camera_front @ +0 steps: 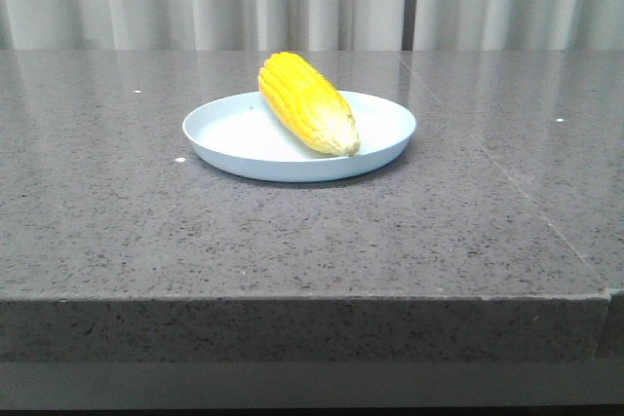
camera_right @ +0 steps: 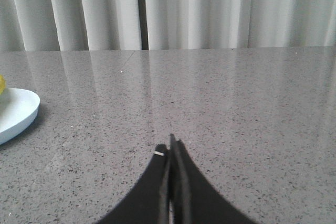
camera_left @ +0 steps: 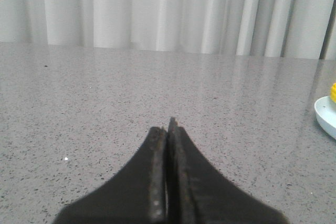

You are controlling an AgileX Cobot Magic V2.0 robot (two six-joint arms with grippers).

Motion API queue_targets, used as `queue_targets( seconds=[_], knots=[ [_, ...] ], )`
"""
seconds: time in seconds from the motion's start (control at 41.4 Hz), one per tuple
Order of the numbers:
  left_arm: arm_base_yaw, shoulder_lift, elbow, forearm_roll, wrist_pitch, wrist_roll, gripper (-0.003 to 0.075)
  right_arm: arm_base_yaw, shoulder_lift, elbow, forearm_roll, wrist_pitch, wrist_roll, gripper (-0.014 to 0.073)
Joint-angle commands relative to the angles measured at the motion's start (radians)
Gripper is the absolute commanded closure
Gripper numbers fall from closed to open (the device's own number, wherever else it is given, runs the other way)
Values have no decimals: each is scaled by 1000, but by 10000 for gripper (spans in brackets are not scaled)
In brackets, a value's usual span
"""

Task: Place corn on plate with both arms

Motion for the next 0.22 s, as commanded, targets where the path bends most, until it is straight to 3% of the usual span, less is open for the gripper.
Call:
queue_targets(
  seconds=[0.0, 0.193],
  knots=[
    [-2, -15, 23, -6, -81, -10, 741, -6, -17, -21, 5, -89, 2, 659],
    [-2, -15, 23, -6, -81, -10, 741, -6, -17, -21, 5, -89, 2, 659]
  ],
)
